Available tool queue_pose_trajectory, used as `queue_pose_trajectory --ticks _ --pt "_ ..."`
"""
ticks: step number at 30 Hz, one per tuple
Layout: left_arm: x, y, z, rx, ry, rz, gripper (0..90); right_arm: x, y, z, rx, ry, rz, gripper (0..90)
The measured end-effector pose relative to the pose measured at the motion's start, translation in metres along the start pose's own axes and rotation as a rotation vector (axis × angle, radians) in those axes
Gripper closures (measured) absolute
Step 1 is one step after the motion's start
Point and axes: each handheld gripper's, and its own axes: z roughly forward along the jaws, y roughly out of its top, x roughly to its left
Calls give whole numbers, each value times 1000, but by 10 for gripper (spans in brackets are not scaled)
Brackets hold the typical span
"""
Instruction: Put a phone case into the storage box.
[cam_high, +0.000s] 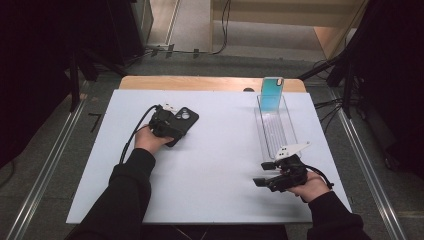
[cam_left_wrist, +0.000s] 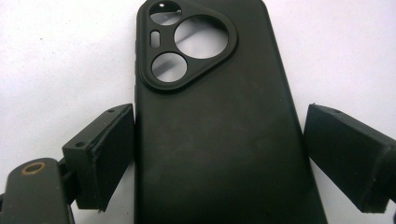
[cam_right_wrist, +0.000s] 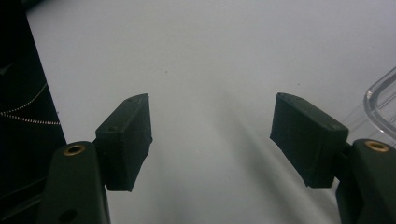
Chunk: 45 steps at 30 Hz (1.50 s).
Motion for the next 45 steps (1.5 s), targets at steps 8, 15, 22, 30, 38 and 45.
queue_pose_trajectory --ticks 8,15,22,30,38,45 --pt "-2 0 0 2 17 -12 116 0 0 0 2 0 0 271" --pt "-3 1 -1 7 23 -18 138 0 0 0 2 -1 1 271" --pt "-3 3 -3 13 17 -32 151 0 0 0 1 0 0 271" --pt "-3 12 -19 -14 -34 -45 156 0 0 0 -1 0 2 270" --pt "-8 19 -44 -36 -71 -35 156 2 1 -1 -16 -3 -8 270" --pt "-19 21 -64 -24 -101 -17 154 2 1 -1 -24 -4 -17 265"
